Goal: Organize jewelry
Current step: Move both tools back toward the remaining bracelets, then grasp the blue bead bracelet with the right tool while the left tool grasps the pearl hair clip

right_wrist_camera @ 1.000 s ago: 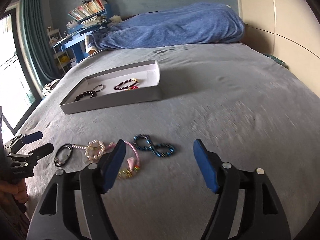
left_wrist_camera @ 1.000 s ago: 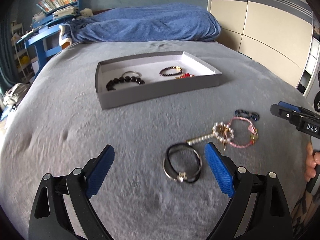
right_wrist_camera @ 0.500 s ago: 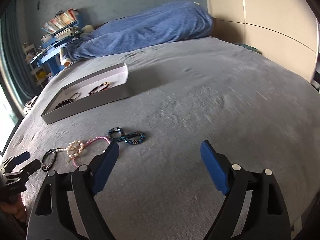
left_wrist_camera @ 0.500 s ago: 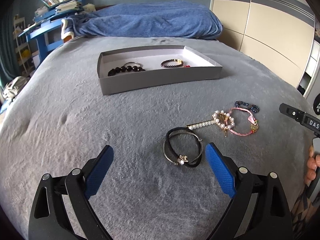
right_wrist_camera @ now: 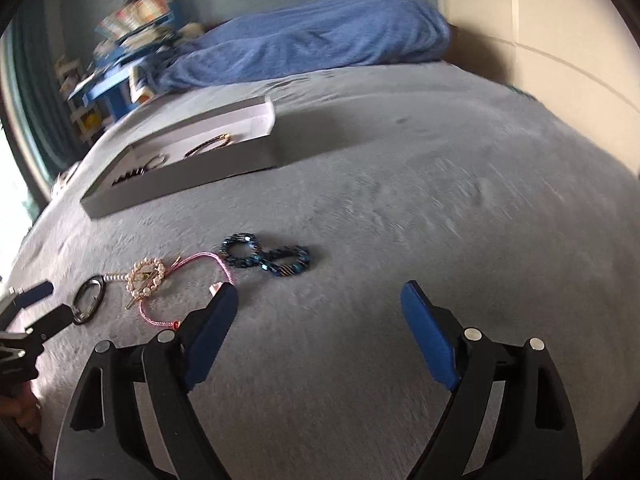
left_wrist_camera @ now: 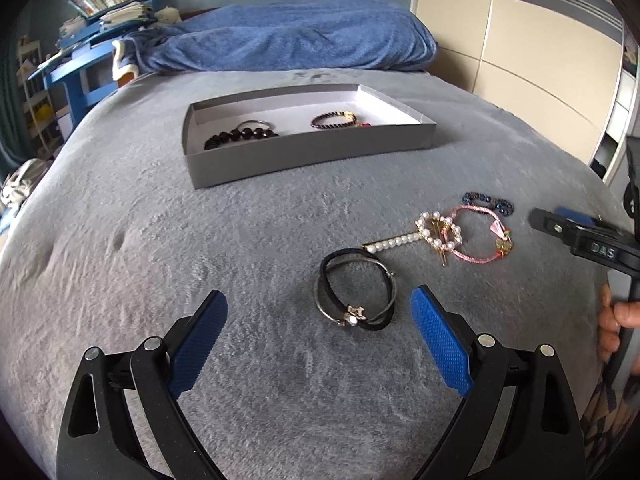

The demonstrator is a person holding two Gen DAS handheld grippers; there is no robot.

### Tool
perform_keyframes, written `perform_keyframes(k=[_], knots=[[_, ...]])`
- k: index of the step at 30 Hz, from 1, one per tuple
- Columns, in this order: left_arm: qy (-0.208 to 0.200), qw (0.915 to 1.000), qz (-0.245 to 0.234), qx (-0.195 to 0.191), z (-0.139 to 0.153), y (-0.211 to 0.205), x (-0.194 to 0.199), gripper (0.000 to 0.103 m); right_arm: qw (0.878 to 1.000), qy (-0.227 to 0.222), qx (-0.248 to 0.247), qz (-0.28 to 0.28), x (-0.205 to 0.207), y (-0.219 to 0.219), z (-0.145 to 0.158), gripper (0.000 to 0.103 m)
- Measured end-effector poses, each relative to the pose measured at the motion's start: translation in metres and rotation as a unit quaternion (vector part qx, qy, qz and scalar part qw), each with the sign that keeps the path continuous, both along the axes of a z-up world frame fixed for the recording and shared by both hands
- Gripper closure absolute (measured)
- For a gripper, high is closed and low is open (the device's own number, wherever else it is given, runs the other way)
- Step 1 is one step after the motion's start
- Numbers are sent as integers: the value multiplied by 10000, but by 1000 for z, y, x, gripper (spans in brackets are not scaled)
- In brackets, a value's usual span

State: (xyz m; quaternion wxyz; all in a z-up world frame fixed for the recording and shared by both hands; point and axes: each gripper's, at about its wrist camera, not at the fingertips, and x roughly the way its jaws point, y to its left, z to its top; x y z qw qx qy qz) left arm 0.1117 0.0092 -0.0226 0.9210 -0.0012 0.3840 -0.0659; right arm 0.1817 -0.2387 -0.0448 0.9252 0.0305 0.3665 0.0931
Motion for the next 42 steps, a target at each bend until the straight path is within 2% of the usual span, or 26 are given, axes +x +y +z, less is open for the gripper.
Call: perform_keyframes(k=[2,6,10,12,13,15,17,19,20,22,30,36,42], knots=[[60,10000,-60,43,-1,-3,2,10,9996,13,-140,246,10,10,-1,23],[211,9997,-135,66,-5,-4,8,10,9974,189,-468,518,31,24,-7,35],[311,9994,-144,71,-7,-4,13,10,9965,452,-387,589,46,22,-15,43],[340,9993,-166,61,-7,-5,16,11,9966,454,-342,592,46,22,-15,58],[348,9992,-193,42,-7,-5,19,11,9966,465,-327,589,47,22,-16,61],[339,9992,-228,21,-6,-6,21,11,9967,459,-268,606,46,21,-16,78],[332,9991,-274,16,-5,-8,25,12,9970,439,-234,586,45,19,-16,80],[364,9988,-340,27,-6,-11,27,16,9974,395,-171,570,43,17,-14,81],[386,9986,-371,41,-6,-13,28,22,9976,373,-145,567,43,16,-13,82],[418,9982,-429,62,-6,-15,29,31,9980,309,-65,544,40,13,-11,96],[323,9987,-386,-7,-2,-14,24,50,9983,269,139,492,34,7,-11,96],[150,9990,-417,-36,10,-23,20,50,9988,213,273,354,33,0,-9,96],[68,9971,-749,-68,18,-47,20,50,9985,207,472,172,31,-9,-9,96]])
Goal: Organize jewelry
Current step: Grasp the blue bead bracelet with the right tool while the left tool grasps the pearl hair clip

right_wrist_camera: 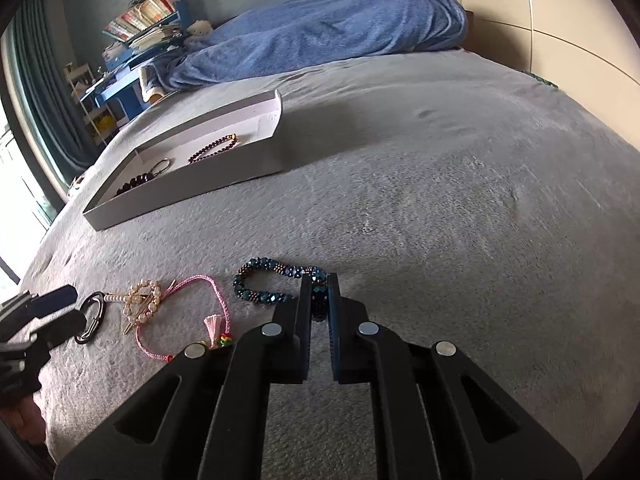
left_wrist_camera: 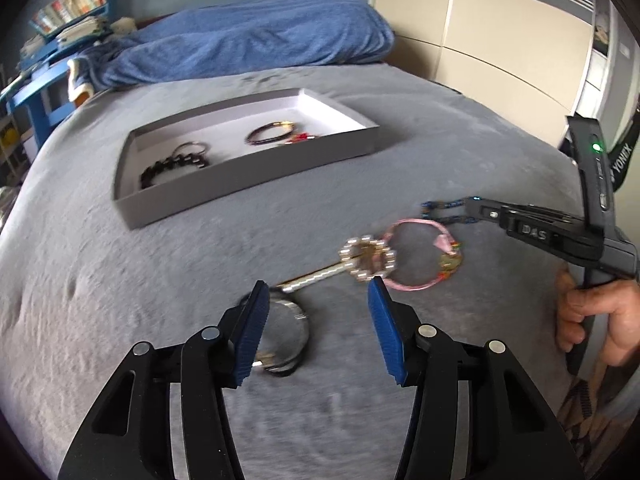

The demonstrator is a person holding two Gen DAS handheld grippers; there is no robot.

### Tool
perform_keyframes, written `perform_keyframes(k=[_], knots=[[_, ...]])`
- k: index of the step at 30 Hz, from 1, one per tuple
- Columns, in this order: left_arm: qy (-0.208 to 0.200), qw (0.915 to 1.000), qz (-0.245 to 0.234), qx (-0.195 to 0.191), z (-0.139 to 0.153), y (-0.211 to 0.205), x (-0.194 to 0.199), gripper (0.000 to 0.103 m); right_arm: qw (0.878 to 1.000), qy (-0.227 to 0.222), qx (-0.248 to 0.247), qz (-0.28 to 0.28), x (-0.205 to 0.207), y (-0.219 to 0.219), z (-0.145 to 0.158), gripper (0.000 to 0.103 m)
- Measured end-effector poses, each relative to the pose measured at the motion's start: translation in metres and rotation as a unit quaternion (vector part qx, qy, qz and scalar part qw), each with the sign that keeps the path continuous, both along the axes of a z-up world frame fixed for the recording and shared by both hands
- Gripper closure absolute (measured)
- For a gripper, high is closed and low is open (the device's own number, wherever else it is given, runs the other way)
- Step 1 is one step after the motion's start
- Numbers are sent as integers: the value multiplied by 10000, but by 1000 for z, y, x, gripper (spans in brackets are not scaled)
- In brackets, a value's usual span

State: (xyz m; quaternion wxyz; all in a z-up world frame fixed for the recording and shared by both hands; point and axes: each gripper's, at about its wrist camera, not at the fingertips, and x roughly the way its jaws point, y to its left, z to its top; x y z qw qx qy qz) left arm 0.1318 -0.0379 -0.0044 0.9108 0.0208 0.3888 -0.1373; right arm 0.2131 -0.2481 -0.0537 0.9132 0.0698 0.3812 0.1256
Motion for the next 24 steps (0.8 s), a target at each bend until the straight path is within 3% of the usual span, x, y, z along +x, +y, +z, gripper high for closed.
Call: perform_keyframes(k=[14,16,18,24], knots=[[196,9982,-402,390,-16,-43,40,46,9999,98,56,-22,0,-2,-3,96],[240,9977,-441,460,-19,-46,42,50,9999,105,53,-15,0,-1,-3,96],[303,9973,-474,464,-22,-47,44,61,9999,105,55,-8,0,-1,-3,96],[157,9984,-424,329,-15,-43,38,62,9999,55,91,0,0,-1,-2,96]])
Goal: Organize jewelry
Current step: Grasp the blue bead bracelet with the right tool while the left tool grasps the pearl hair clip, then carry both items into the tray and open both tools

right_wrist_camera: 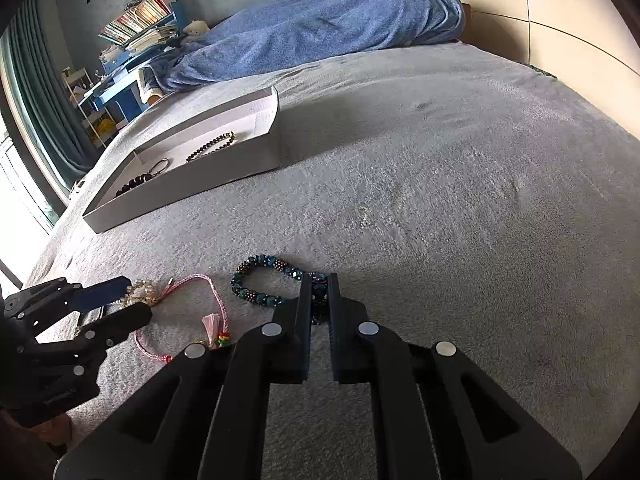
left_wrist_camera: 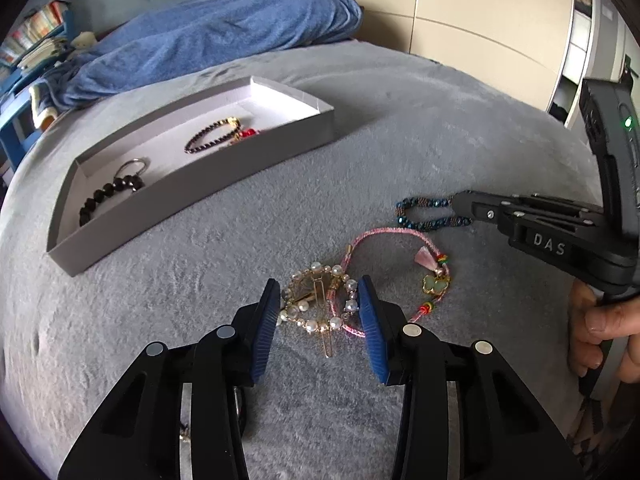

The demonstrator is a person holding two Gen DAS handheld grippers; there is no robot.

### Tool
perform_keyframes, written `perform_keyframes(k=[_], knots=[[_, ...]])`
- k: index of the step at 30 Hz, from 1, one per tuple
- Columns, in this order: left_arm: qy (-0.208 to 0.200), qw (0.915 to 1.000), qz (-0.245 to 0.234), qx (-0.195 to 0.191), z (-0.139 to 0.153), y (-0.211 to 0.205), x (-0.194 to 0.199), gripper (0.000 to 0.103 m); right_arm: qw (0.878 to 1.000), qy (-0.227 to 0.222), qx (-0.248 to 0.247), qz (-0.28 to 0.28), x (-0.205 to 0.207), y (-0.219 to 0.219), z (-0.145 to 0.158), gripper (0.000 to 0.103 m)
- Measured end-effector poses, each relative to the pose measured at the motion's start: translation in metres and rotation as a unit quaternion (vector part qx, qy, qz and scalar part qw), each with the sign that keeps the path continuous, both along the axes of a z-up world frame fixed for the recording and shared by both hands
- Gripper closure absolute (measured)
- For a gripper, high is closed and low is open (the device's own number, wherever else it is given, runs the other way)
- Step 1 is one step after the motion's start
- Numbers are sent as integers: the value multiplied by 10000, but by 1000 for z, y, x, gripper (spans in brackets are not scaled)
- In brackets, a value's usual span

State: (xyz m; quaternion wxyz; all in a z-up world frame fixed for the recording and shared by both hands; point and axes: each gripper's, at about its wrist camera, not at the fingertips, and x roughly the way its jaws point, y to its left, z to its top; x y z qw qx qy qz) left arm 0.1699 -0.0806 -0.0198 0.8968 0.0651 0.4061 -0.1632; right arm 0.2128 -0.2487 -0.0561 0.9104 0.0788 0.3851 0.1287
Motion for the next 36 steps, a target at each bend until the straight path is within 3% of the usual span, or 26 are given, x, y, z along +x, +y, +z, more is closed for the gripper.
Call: perform_keyframes(k=[12,27,36], knots=[[-351,9989,202,-227,36,25,-15,62,9973,-606,342,241,-15,3,34,96],[-589,9964,560,-226,59,68,-3,62,9918,-813,961,206,-4,-21,76,96],[-623,9954,710,-182,62,85,17,62,9917,-939,803,365,15,-12,94,96]])
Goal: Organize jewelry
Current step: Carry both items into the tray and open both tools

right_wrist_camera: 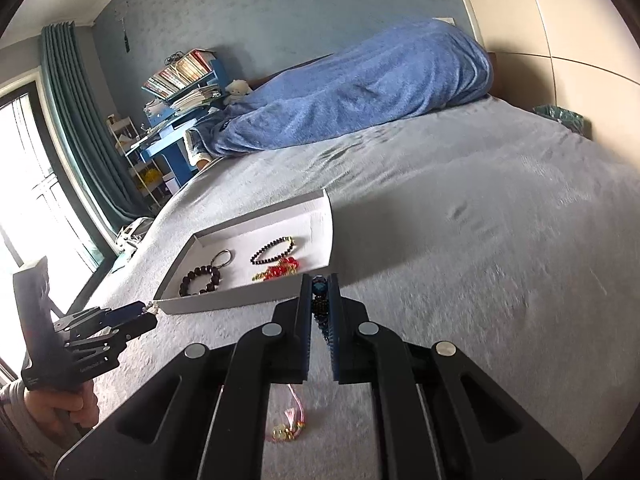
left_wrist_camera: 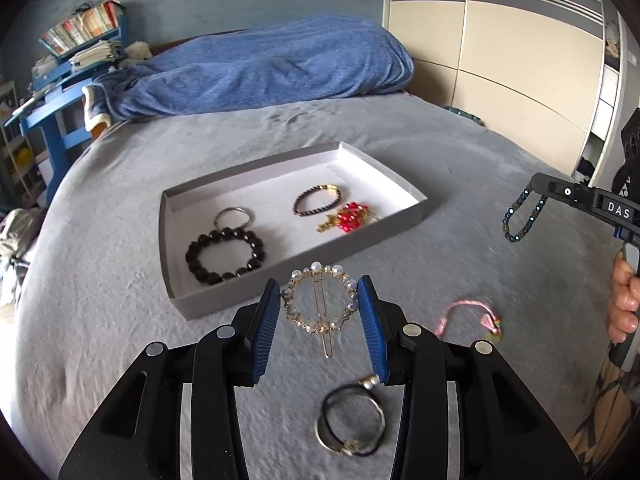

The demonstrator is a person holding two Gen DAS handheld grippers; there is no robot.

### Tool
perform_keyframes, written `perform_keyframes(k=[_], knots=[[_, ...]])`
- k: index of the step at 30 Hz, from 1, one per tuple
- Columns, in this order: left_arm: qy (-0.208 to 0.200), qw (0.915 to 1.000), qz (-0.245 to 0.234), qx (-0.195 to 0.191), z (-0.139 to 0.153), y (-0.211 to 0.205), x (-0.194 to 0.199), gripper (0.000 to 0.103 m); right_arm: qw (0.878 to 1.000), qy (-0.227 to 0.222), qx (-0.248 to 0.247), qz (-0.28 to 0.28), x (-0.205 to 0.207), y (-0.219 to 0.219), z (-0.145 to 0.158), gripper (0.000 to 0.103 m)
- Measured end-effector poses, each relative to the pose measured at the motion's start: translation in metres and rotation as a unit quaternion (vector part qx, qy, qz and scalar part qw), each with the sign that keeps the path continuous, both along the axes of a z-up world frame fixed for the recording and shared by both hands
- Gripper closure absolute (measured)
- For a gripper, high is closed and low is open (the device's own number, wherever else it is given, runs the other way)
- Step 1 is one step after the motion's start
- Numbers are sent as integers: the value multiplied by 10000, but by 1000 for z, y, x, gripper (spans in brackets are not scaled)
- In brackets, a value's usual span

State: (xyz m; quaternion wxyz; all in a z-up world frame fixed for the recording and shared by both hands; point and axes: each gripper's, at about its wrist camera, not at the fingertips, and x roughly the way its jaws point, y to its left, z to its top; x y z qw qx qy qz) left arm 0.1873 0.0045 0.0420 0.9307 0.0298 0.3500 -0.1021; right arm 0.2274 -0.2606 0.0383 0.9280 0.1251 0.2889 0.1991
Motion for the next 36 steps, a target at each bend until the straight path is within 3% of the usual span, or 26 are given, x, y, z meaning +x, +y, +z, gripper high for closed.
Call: perform_keyframes(k=[12,23,29,36], knots=[[48,9999,91,25,-1,3,53,62,9989,-122,-142,438,53,54,17,96],[366,9983,435,-140,-13,11,113,62,9949,-142,-248,964,118,128,31,96],[577,9972,449,-128,-28,6,134,62,9918,67,-508,1166,156,170,19,96],[782,9963,350,28,-48,1,146,61,9878,416,-864,1224,186,190,-11,96]])
